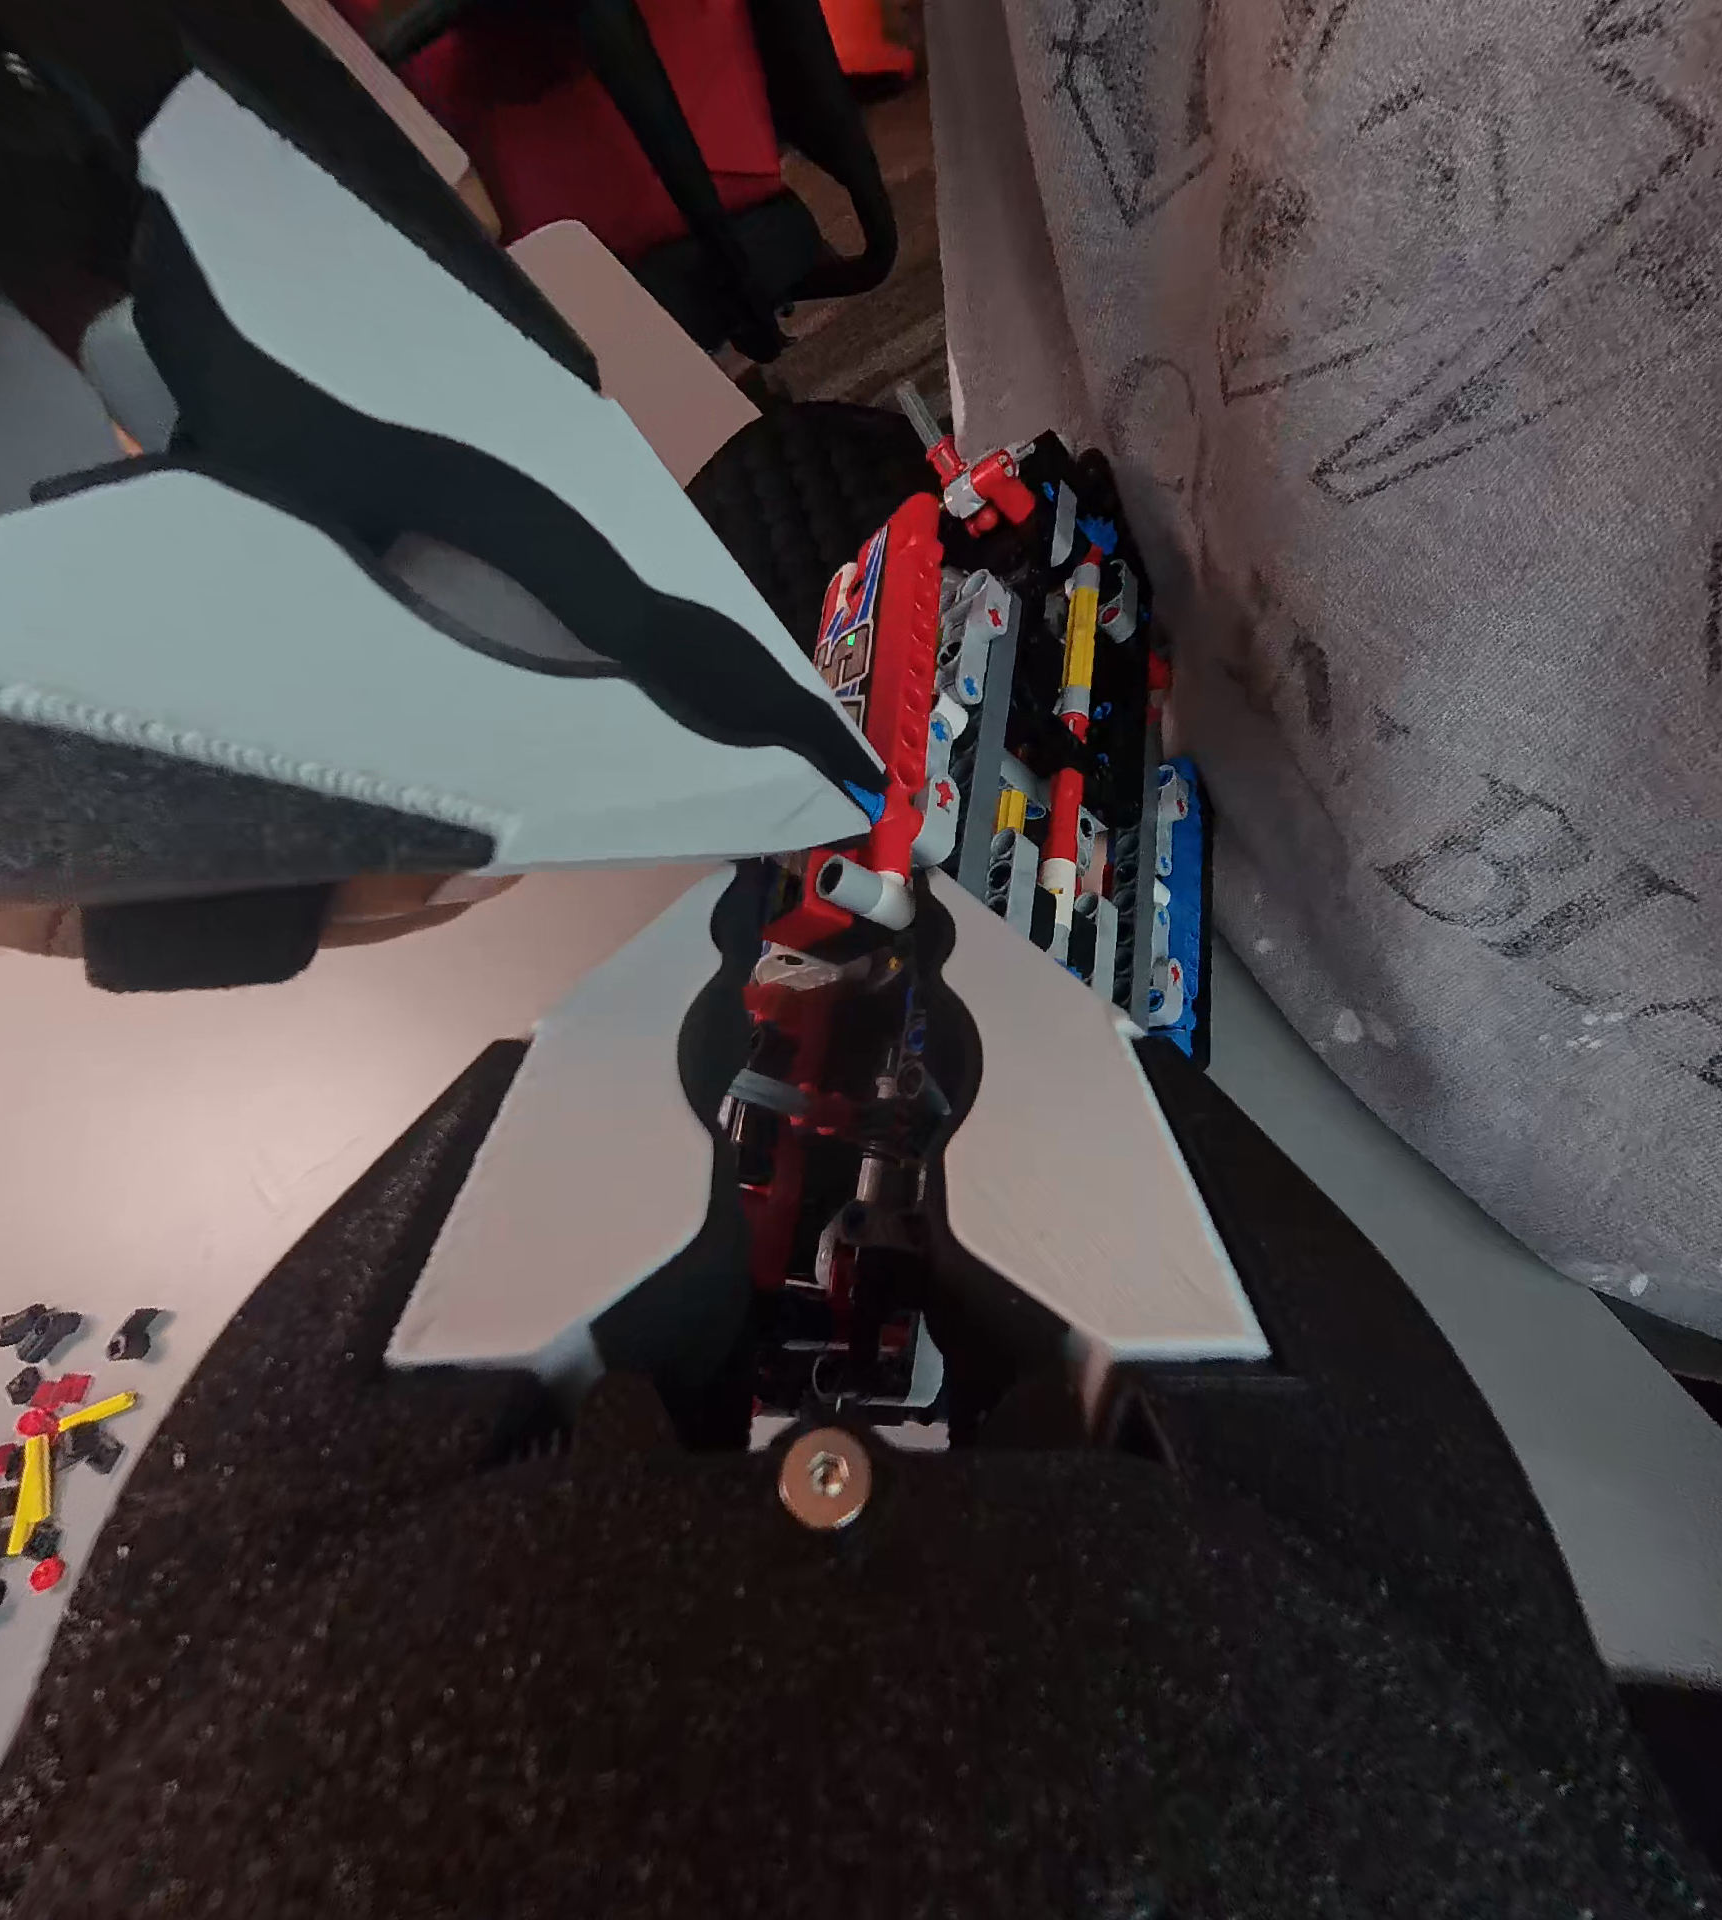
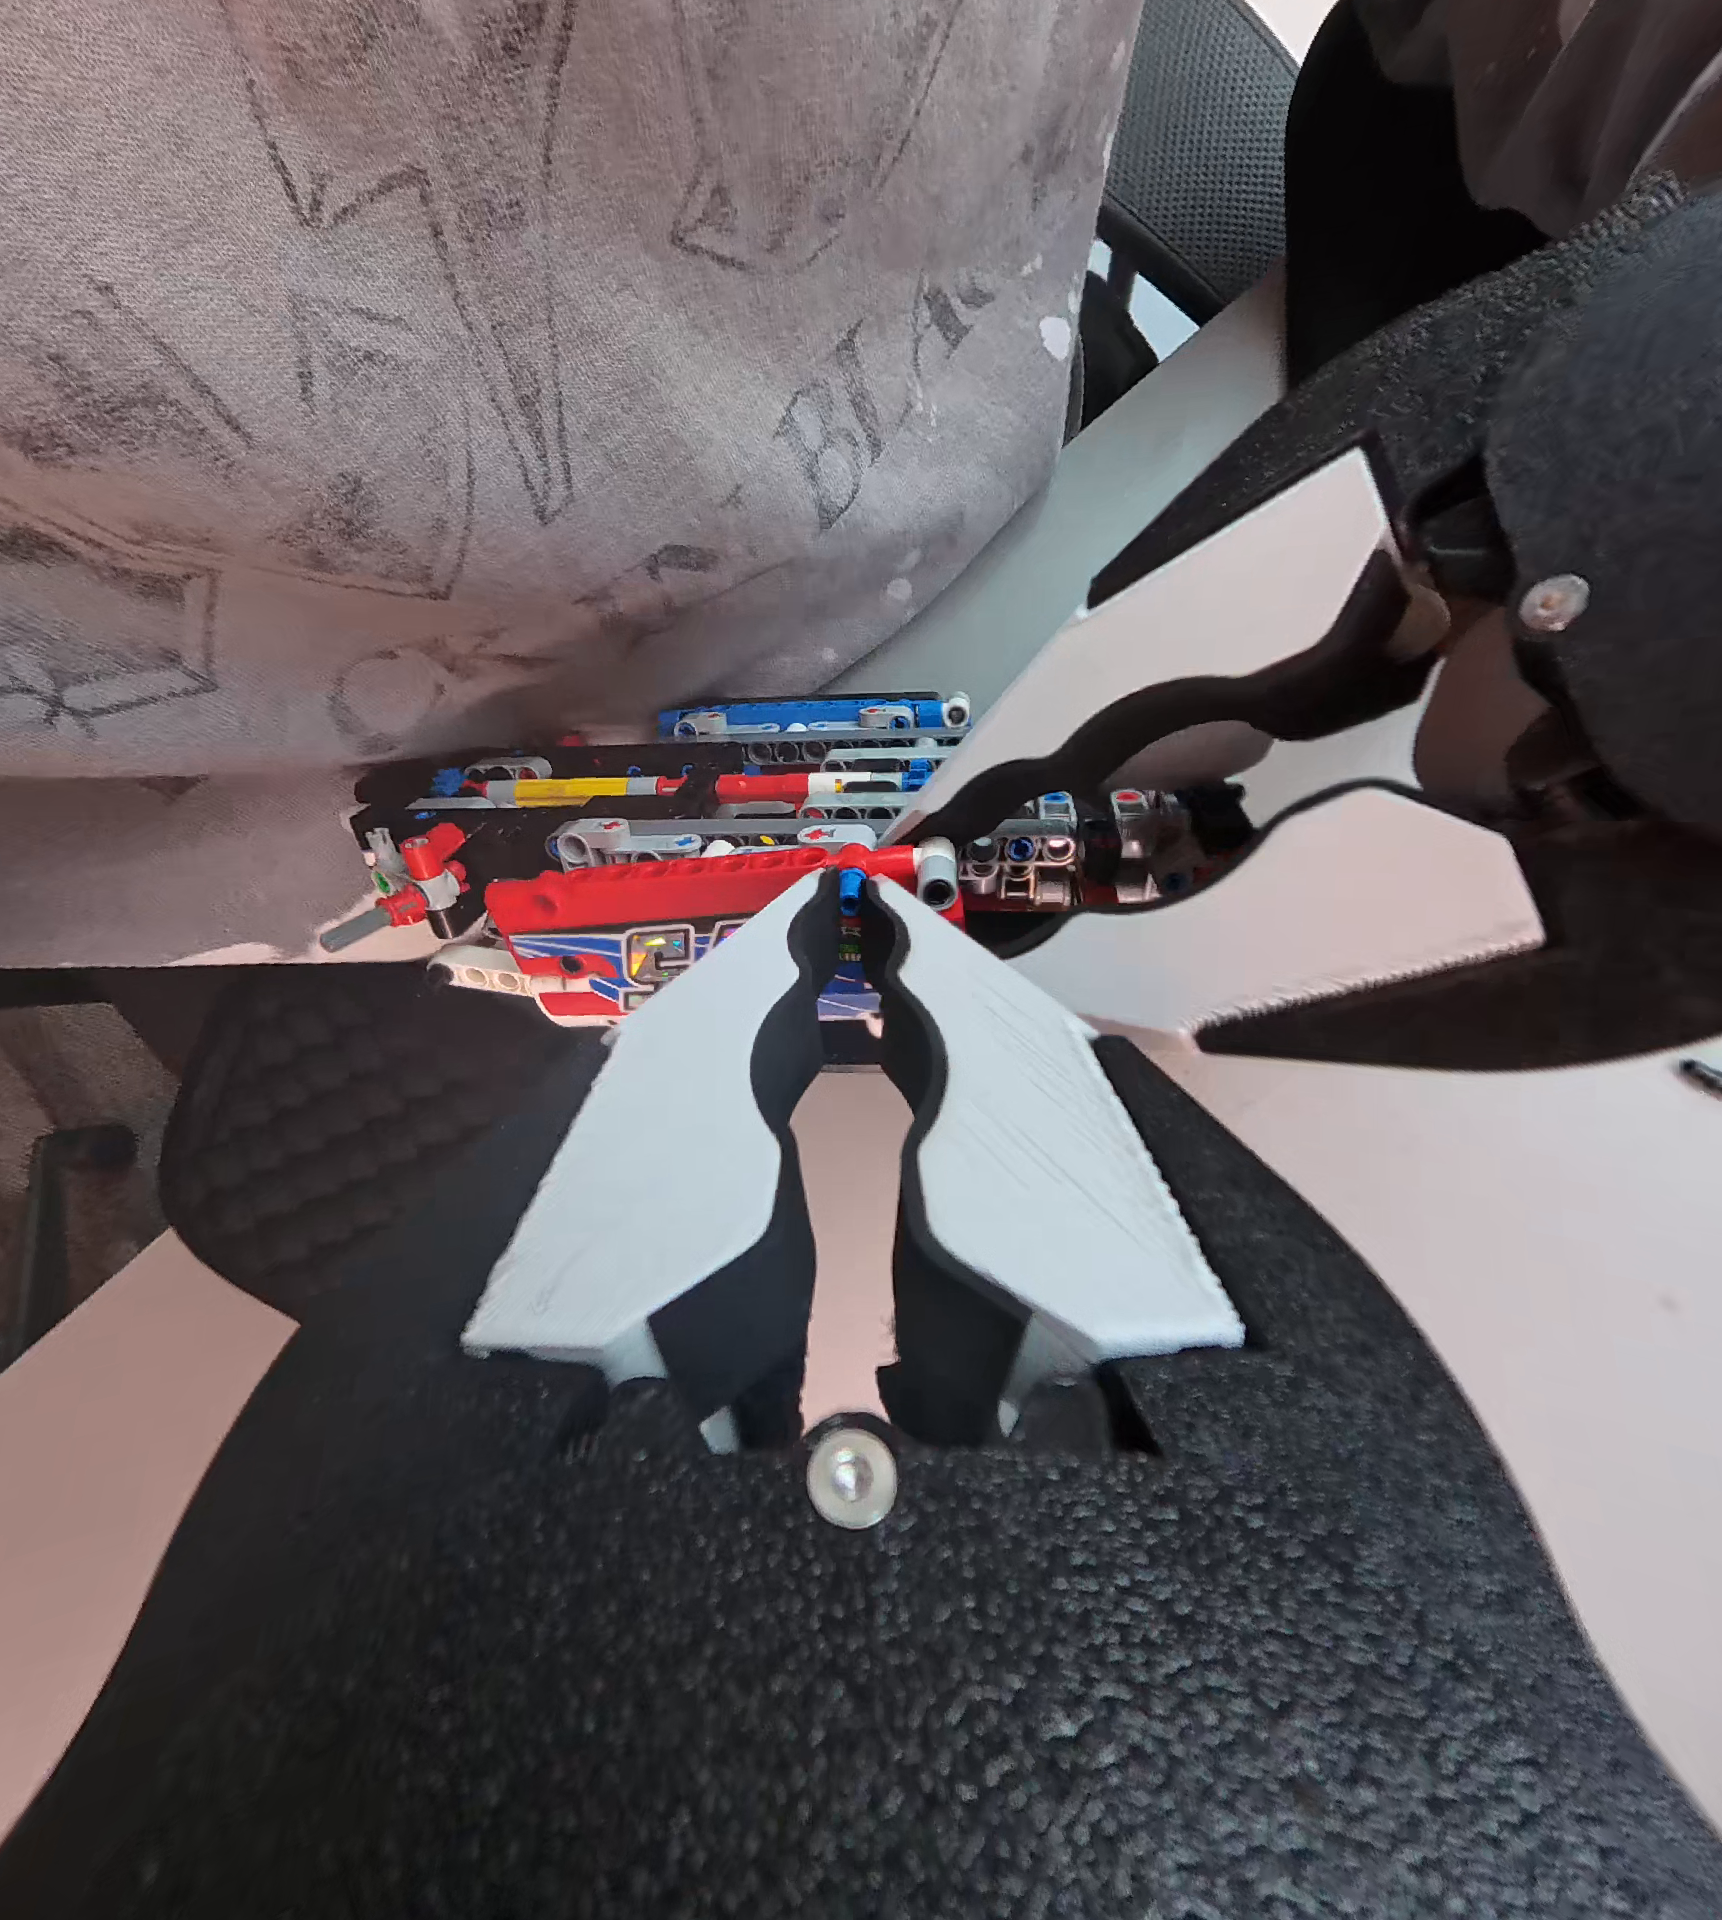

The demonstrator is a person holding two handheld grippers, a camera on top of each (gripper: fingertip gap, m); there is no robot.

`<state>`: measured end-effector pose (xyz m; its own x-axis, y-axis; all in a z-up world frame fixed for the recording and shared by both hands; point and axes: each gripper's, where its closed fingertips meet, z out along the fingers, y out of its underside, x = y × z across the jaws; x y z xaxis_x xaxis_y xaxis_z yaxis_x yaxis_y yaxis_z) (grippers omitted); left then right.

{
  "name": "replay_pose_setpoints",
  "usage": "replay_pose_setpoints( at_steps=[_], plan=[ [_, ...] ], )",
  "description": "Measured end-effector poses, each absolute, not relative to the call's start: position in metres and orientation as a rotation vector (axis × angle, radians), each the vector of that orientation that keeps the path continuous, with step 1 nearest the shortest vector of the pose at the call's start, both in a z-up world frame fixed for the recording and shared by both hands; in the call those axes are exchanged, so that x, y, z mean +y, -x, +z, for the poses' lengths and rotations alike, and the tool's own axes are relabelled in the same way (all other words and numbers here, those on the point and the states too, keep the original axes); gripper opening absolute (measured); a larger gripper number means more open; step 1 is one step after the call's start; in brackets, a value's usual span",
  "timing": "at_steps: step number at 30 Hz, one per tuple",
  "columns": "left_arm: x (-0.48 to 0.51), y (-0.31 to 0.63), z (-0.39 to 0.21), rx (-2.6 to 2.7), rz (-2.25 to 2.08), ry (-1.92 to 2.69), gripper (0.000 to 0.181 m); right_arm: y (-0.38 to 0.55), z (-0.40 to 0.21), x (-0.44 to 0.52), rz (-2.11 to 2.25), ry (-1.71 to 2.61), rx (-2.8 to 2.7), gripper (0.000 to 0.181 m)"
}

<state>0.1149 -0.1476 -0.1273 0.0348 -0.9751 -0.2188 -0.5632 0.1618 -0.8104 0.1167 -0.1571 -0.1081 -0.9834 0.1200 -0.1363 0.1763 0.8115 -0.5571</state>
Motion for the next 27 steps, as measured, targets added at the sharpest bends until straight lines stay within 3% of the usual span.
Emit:
replay_pose_setpoints(
  at_steps=[19,27],
  plan=[
    [-0.148,-0.117,-0.126,1.591,-0.681,1.52,0.028,-0.114,-0.064,-0.132,-1.27,-0.541,2.813,0.004],
    [-0.143,-0.107,-0.088,1.346,-0.983,1.553,0.057,-0.102,-0.072,-0.116,-1.576,-0.84,2.885,0.004]
  ],
)
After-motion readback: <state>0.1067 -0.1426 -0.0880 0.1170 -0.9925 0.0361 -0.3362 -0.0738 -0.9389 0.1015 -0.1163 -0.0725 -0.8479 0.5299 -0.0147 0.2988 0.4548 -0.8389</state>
